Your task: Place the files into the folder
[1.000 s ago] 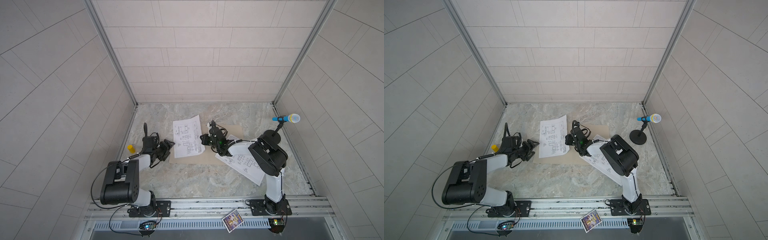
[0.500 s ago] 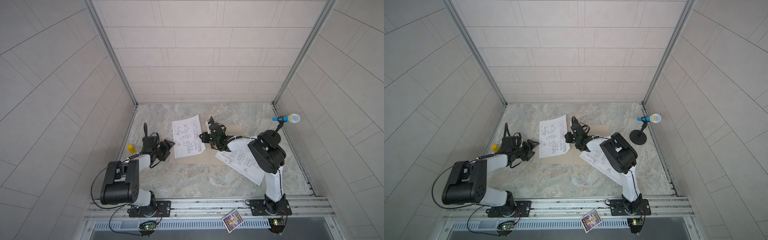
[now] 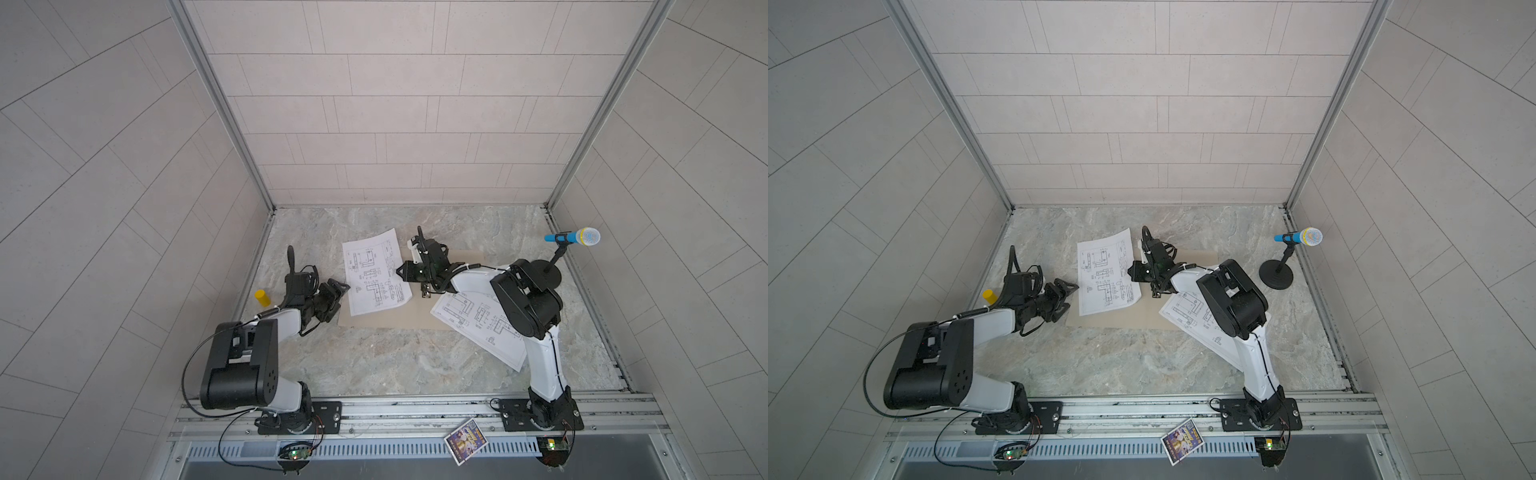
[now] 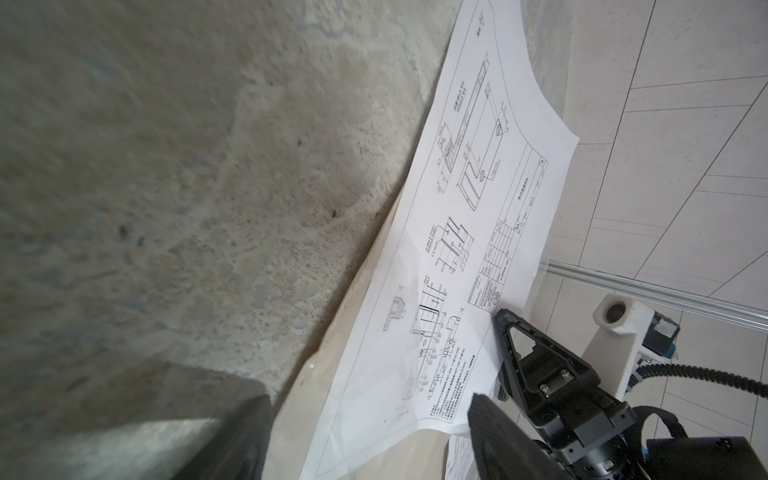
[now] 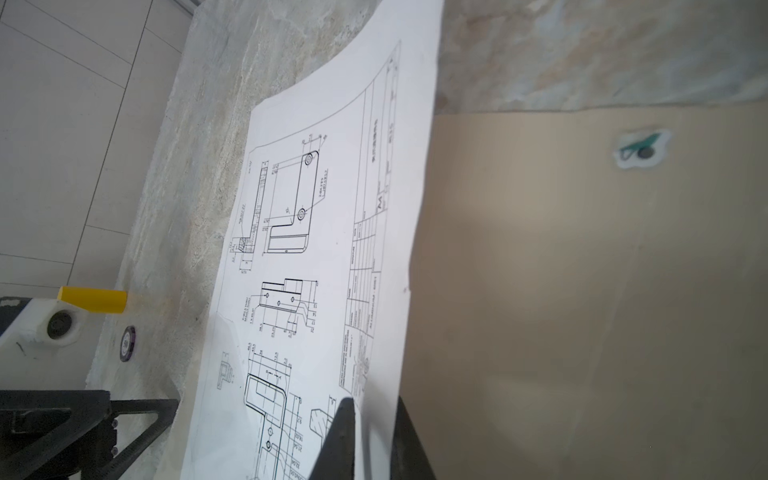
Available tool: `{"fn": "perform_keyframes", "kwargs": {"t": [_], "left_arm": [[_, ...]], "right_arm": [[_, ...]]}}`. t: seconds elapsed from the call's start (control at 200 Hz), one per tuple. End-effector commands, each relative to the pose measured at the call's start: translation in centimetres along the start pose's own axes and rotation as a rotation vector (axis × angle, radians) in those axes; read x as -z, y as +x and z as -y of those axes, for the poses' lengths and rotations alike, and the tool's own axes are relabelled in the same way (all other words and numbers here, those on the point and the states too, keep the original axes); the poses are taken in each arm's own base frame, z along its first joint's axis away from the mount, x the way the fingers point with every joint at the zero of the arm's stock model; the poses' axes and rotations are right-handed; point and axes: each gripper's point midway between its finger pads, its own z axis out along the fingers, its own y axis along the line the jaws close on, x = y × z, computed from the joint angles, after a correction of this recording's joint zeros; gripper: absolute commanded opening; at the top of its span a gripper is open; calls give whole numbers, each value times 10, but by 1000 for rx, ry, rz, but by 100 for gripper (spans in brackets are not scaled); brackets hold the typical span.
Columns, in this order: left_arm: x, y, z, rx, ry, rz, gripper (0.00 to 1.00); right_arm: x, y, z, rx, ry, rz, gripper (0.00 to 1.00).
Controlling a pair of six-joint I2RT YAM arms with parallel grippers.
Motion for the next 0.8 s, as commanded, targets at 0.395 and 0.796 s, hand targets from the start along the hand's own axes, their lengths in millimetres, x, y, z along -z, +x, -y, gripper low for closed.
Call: {"fn": "perform_keyframes", "kwargs": {"t": [0.395, 0.796], "left_arm": [[-2, 20, -35, 69, -108, -54, 81], [-2, 21, -36, 73, -110, -55, 81]], "right_arm": [[8, 18, 3, -103, -41, 44, 0], [13, 29, -12, -152, -90, 60, 0]]}}
